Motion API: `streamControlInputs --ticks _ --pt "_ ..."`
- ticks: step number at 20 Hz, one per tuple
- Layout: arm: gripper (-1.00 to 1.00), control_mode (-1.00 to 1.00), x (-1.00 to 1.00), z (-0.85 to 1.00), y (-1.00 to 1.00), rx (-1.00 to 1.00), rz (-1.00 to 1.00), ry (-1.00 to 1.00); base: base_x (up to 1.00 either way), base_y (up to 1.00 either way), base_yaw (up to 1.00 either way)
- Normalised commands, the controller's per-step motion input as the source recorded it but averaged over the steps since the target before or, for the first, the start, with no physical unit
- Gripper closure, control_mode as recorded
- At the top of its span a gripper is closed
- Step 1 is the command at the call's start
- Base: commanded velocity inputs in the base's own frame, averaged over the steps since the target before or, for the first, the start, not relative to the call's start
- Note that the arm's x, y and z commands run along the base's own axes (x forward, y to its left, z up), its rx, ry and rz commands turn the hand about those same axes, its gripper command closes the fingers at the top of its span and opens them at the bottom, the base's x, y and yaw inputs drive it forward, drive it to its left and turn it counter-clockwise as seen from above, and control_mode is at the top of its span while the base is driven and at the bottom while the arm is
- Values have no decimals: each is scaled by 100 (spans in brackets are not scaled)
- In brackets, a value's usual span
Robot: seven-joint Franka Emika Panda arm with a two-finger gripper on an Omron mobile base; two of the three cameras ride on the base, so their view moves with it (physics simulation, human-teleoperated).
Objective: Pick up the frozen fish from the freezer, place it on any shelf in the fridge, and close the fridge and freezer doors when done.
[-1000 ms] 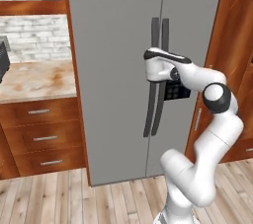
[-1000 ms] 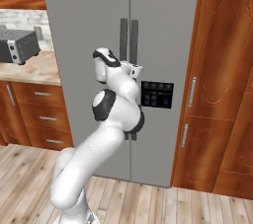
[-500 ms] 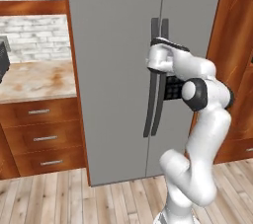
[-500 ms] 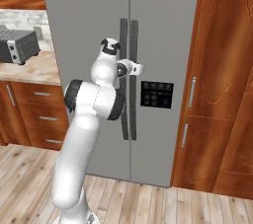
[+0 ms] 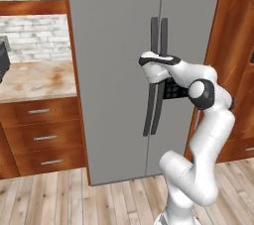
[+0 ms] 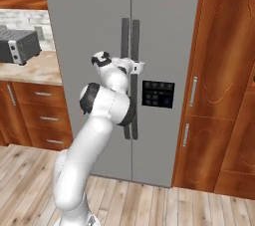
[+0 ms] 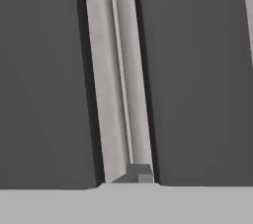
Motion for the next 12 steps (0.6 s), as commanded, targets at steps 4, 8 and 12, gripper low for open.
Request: streamControlInputs --ticks 4,8,12 --pt "-100 -100 97 -32 31 0 -2 0 0 0 0" --pt "-100 -100 100 -100 46 2 0 0 0 0 0" --pt "-100 -100 86 -18 61 0 -19 15 0 0 0"
